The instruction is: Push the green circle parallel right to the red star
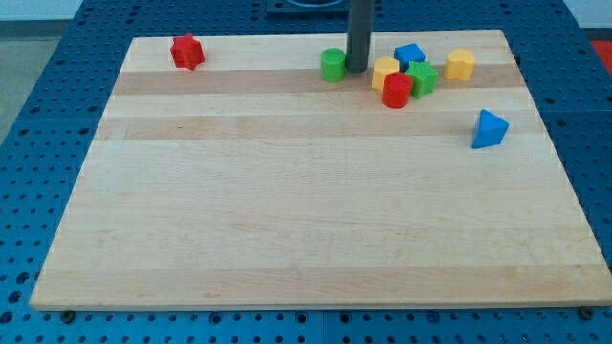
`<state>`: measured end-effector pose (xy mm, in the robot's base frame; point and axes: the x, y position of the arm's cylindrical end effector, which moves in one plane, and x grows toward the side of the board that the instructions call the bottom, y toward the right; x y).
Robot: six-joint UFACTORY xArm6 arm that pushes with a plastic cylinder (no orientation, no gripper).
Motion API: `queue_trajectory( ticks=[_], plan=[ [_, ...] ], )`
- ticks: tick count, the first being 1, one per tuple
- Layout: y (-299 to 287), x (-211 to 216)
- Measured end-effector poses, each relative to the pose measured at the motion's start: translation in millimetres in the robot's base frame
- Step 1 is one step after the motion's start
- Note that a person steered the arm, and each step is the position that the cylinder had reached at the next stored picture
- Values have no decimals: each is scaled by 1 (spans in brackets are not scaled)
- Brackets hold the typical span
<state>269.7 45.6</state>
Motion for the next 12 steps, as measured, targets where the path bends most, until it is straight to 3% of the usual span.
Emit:
queue_trajectory(
  ticks=[5, 12],
  plan=[
    [-101, 35],
    [-134, -16]
  ],
)
